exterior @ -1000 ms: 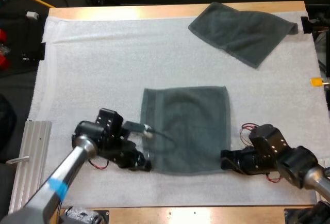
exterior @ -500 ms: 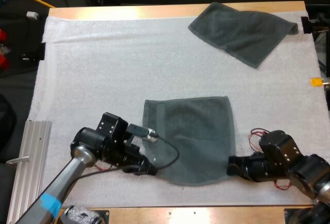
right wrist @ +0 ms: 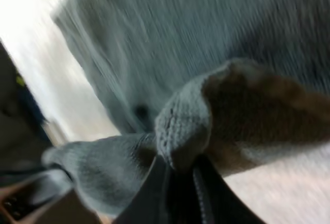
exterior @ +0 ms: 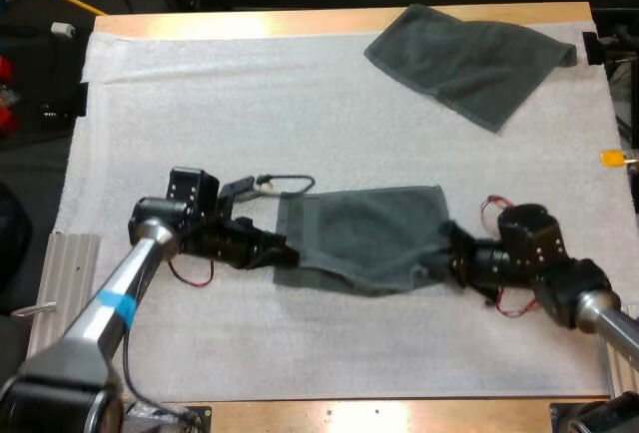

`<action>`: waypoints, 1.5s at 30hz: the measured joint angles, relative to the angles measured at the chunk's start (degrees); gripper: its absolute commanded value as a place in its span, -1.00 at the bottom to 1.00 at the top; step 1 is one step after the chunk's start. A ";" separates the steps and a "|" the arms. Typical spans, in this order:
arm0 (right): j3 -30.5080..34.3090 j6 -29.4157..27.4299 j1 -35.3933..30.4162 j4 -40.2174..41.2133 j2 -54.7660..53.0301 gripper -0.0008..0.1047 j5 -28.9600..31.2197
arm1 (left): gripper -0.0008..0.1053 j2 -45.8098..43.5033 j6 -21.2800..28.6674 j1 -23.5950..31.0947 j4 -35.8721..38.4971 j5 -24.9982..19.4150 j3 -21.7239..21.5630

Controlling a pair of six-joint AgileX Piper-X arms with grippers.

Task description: Pick towel from pile, fold and stack

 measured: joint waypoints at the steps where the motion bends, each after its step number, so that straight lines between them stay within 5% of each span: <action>1: 0.00 1.02 -0.68 -1.69 1.15 -0.98 -0.38 | -0.98 1.18 0.00 0.22 -0.10 0.00 -0.71; 12: 0.00 6.31 -2.61 -14.03 9.39 -0.98 -0.87 | -0.98 6.53 -6.97 0.23 -9.20 -1.27 -4.49; 20: 0.00 6.42 -2.61 -18.36 9.43 -0.98 6.14 | -0.98 6.53 -7.21 0.23 -10.67 -9.89 -4.49; 32: 0.00 6.42 -2.61 -18.54 9.43 -0.98 9.65 | -0.97 6.53 -6.93 0.23 -14.74 -10.49 -4.49; 35: 0.00 6.47 -2.61 -18.54 9.43 -0.72 9.87 | -0.71 6.53 -6.93 0.23 -14.85 -10.49 -4.49; 40: 0.00 6.51 -2.61 -19.27 9.43 -0.05 10.66 | 0.07 6.53 -6.93 0.23 -15.84 -10.58 -4.49; 45: 0.00 6.67 -2.61 -24.19 9.43 -0.01 12.29 | 0.13 6.53 -9.03 0.23 -20.77 -10.15 -4.49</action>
